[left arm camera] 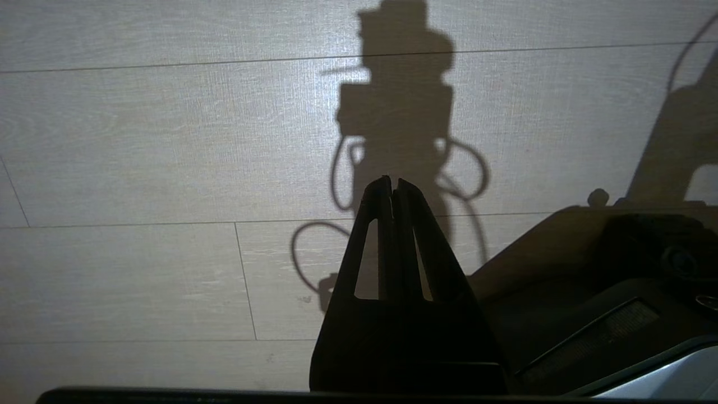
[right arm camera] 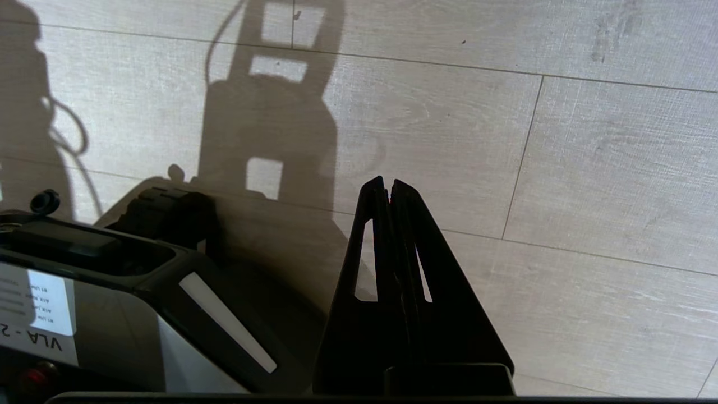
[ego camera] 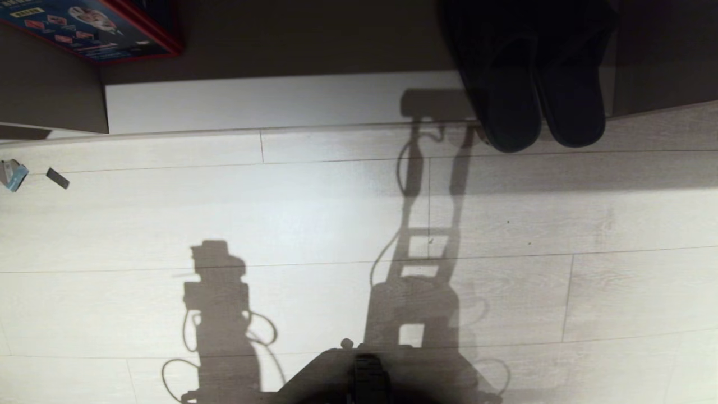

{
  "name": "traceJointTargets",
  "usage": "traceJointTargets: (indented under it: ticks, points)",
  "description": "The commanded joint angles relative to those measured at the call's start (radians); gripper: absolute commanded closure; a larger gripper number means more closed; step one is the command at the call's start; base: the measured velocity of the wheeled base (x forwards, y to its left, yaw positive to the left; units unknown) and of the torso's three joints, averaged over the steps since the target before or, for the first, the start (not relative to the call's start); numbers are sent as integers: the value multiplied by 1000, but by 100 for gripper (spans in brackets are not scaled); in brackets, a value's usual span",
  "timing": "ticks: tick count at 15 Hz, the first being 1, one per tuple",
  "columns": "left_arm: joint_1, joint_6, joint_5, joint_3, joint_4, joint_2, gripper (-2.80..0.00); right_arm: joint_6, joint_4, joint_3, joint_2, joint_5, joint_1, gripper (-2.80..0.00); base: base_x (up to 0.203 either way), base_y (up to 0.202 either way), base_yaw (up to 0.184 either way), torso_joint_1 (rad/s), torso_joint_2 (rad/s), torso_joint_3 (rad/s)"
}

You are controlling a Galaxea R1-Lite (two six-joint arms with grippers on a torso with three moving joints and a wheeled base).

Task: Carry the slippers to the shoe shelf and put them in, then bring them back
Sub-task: Pick up the slippers in the shoe cabinet

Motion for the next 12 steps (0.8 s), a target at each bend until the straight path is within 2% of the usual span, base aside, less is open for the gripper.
traceJointTargets:
  ticks: [1, 3, 6, 7, 9, 10, 12]
  points:
    - [0, -1, 0, 0, 0, 0, 0, -12, -2, -2, 5, 1, 0, 0, 0, 0, 0, 0, 0, 0]
    - [0, -1, 0, 0, 0, 0, 0, -54, -13, 1, 6, -1, -9, 0, 0, 0, 0, 0, 0, 0]
    - [0, -1, 0, 0, 0, 0, 0, 10, -26, 5, 5, -15, -9, 0, 0, 0, 0, 0, 0, 0]
    - [0, -1, 0, 0, 0, 0, 0, 8, -18, 5, 5, -45, -10, 0, 0, 0, 0, 0, 0, 0]
    - [0, -1, 0, 0, 0, 0, 0, -19, -12, 29, 5, -197, -10, 0, 0, 0, 0, 0, 0, 0]
    - [0, -1, 0, 0, 0, 0, 0, -19, -9, 40, 5, -237, -10, 0, 0, 0, 0, 0, 0, 0]
    - [0, -4, 0, 0, 0, 0, 0, -9, 18, 42, 6, -224, -10, 0, 0, 0, 0, 0, 0, 0]
